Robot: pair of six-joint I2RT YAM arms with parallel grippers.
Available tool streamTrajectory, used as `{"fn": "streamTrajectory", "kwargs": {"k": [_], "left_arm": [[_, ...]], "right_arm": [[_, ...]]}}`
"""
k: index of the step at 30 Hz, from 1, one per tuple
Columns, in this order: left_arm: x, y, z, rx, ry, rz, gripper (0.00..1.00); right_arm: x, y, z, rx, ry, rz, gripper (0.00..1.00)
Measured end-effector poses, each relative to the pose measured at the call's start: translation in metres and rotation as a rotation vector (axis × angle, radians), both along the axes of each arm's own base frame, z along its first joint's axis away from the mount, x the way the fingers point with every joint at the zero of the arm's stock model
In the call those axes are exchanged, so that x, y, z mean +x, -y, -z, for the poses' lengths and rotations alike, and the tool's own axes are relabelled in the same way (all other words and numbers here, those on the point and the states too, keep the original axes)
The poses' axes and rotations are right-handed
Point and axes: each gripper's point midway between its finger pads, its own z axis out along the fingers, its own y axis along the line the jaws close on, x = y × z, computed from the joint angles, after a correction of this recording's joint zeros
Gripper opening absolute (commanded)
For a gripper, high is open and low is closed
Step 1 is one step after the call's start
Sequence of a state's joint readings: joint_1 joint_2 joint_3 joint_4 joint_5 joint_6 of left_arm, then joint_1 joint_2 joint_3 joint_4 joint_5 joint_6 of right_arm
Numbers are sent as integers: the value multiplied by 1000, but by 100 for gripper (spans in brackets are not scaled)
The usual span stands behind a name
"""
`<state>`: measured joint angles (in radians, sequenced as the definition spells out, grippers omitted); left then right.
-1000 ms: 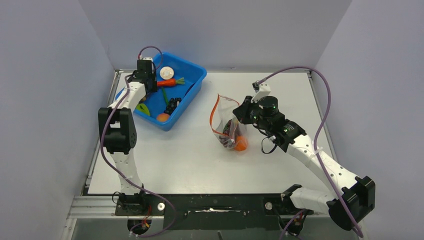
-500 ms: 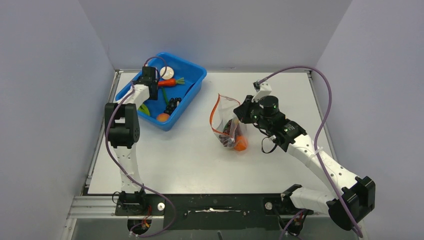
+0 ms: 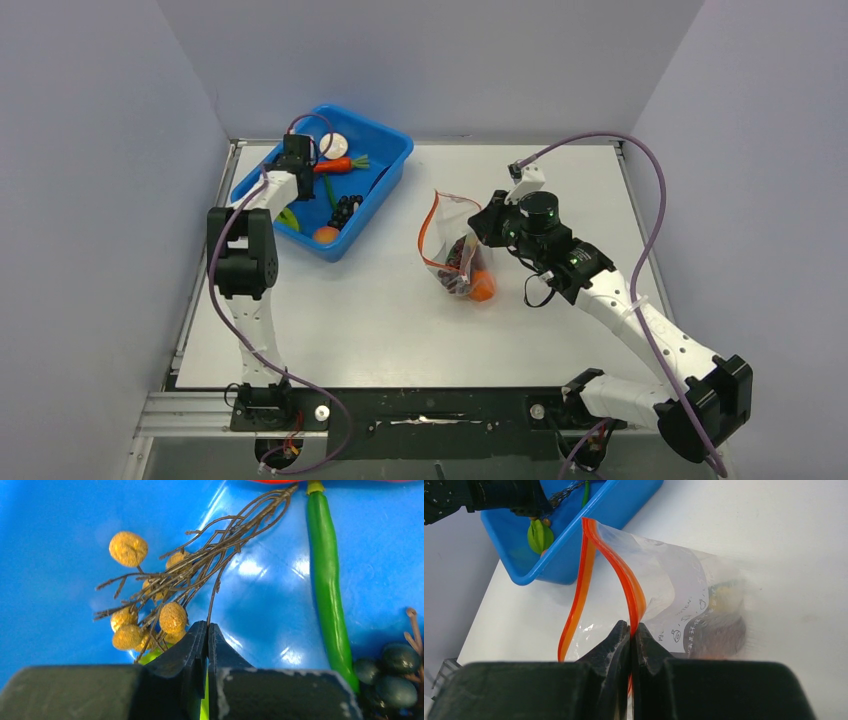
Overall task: Place the food in the zip-top bag and seal the zipper
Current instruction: Pick up the fake fruit from the bin.
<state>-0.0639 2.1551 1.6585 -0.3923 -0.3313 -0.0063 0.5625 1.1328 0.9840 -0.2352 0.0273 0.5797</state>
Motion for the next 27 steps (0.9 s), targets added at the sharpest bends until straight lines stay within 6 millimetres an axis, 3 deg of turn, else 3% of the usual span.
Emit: {"fn": "streamTrajectory", "kwargs": {"k": [5,16,27], "left_arm": [[-10,8,-17,-40,28,5,0],[-16,37,-101,-151,203,45,0],[-41,64,-147,-329,292,102,0]], "right_arm": [[-1,0,-1,5,1,1,0],[-3,-3,0,12,-5,-15,0],[-3,-6,3,26,-25,-24,0]]}}
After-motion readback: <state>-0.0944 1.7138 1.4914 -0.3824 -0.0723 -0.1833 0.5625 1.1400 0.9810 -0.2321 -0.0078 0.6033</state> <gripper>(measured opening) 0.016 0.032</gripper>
